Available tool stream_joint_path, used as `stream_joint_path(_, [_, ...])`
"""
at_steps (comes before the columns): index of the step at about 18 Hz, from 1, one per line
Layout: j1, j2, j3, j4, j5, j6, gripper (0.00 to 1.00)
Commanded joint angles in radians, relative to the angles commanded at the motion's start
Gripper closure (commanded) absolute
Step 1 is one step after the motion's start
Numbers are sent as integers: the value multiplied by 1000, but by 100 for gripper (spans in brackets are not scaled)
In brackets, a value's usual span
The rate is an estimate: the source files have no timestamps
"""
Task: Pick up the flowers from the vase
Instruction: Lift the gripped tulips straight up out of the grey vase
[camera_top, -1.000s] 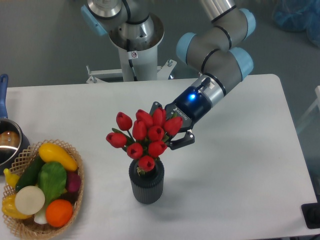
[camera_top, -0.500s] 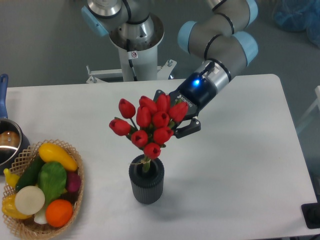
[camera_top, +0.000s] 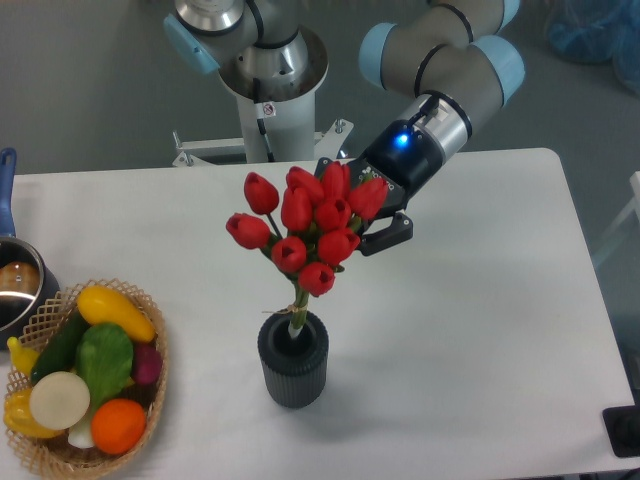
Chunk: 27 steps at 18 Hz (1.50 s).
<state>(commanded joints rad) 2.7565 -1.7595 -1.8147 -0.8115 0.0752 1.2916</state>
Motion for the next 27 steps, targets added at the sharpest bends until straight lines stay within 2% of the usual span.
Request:
stream_joint_path(7, [6,22,14,-2,-14,-11,67])
stream_joint_path(13, [52,74,17,-2,-23,-100,67])
stream_joint_path(15, [58,83,17,-3,-28,-112,71])
stream_joint_path(21, [123,77,20,-3,-34,-110,71])
stream_joint_path(27, [242,71,15,-3,-29,-103,71])
